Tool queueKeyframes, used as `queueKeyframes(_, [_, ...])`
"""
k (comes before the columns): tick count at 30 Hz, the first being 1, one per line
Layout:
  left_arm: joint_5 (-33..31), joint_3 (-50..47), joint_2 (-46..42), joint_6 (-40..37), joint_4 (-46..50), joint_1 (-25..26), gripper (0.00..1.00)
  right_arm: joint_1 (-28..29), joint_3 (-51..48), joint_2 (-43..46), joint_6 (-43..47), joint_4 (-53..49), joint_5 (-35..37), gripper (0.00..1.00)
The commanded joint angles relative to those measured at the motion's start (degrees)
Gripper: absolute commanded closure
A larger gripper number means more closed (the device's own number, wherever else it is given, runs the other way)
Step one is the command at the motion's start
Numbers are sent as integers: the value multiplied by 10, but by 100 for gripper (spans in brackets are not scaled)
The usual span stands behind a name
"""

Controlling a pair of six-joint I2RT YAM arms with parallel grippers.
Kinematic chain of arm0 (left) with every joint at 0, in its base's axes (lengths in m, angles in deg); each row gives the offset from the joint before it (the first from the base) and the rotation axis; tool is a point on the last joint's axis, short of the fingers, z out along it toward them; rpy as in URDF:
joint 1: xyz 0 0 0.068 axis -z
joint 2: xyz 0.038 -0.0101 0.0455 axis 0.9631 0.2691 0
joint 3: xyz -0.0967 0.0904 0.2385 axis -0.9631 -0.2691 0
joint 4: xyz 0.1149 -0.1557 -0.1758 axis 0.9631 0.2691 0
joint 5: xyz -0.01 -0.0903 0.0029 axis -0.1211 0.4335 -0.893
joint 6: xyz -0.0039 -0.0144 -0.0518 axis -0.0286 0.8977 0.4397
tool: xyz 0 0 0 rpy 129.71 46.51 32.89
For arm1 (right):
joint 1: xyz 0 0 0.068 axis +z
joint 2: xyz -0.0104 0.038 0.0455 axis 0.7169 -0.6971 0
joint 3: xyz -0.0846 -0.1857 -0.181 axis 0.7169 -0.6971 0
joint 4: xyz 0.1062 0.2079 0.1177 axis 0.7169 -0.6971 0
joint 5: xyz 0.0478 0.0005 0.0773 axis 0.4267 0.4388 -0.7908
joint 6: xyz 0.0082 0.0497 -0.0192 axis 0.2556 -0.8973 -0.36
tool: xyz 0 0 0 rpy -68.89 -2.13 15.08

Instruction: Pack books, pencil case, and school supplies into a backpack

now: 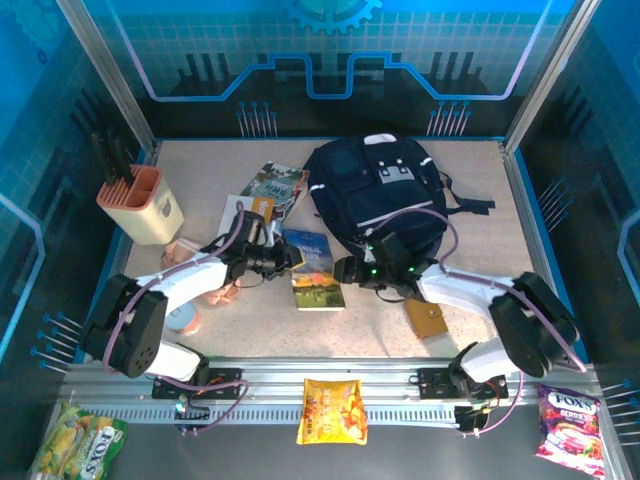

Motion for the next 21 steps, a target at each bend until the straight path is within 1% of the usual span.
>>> queueKeyframes(1, [-15,10,-59,21,-19,-27,93,-28,-22,56,-50,66,-9,26])
queueKeyframes(3, [-36,19,-76,56,-43,-36,91,-47,-29,81,-111,71,-12,21])
queueKeyframes(7, [-59,31,-76,128,-133,-36,92,-69,-32,110,-174,86,-14,14])
queueKeyframes(11, [-71,39,-48,200,-233,-36,91,-77,-55,125,-232,186,-11,10])
queueKeyframes(12, [-76,42,-41,214,-258,-35,91,-76,-55,125,-238,194,-7,10])
queueKeyframes(15, [-100,51,-28,244,-305,-29,91,-74,-50,121,-256,205,16,9])
queueKeyframes(18, [-122,61,-16,262,-332,-17,91,-72,-55,101,-280,287,13,9])
queueKeyframes(21, [-137,76,-7,259,-338,0,91,-70,-41,66,-303,351,1,8])
